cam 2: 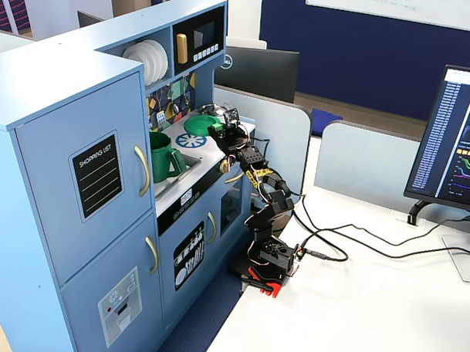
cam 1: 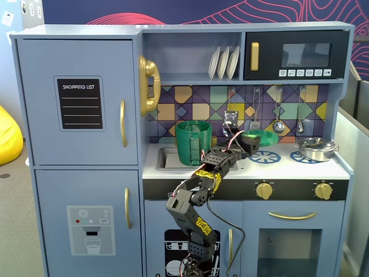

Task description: Take off the lid from the green recipient and place it on the counter

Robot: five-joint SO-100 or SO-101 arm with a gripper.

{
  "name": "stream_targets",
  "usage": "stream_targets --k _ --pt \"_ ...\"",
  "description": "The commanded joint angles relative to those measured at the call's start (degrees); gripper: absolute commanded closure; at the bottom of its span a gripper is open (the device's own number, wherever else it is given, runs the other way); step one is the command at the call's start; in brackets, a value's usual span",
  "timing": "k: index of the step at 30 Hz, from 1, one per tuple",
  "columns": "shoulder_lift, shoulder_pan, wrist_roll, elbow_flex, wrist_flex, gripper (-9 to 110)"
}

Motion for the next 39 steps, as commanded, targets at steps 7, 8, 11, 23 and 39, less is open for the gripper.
stream_targets --k 7,8,11,23,39 --pt "-7.7 1.1 -1.2 0.5 -10.7 101" --pt "-8.3 1.1 -1.1 1.0 -11.5 101" --pt "-9.1 1.2 -1.1 3.1 -13.2 101" --pt "-11.8 1.3 -1.8 8.2 -17.9 101" --pt "-8.4 0.4 2.3 5.4 -16.4 69"
